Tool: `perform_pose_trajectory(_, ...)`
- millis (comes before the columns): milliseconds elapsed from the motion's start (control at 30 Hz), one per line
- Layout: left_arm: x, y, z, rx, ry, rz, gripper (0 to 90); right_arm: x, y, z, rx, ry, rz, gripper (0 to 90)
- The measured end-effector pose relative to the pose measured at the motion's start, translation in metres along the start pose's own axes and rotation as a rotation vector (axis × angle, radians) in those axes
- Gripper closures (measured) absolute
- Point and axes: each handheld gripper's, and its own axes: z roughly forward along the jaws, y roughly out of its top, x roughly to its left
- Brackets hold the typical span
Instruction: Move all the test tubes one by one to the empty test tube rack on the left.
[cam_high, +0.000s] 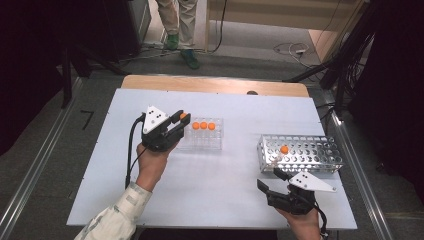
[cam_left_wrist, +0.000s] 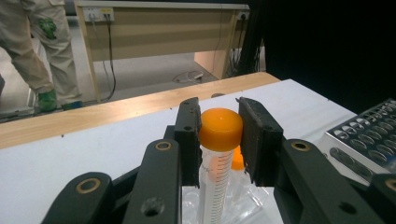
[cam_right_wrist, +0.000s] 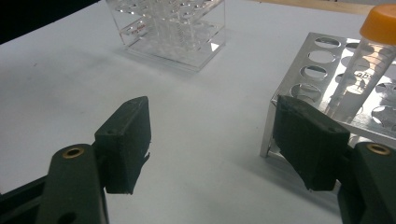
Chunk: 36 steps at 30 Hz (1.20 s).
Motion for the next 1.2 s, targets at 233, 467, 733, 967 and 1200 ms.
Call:
perform_pose_trajectory(233,0.001,0.004,0.009,0.000,0.023,0.011,70.3,-0.001,0.000,-0.001,-0.005,0.000,0.006,26.5)
perform_pose_trajectory(467,0.003,0.003,0.016,0.004,0.044,0.022,70.3,-0.001,0.000,-0.002,-0.005,0.001,0.008,26.6)
perform_pose_trajectory(733,0.004,0.000,0.023,0.009,0.051,0.023,70.3,-0.001,0.000,-0.001,-0.004,0.003,0.008,26.6)
perform_pose_trajectory(967,0.003,-0.002,0.027,0.014,0.058,0.032,70.3,-0.001,0.000,-0.002,-0.005,0.001,0.010,26.6)
perform_pose_trajectory(1200,0.003,-0.008,0.030,0.033,0.061,0.038,70.2,-0.001,-0.001,-0.002,-0.005,0.000,0.008,26.7)
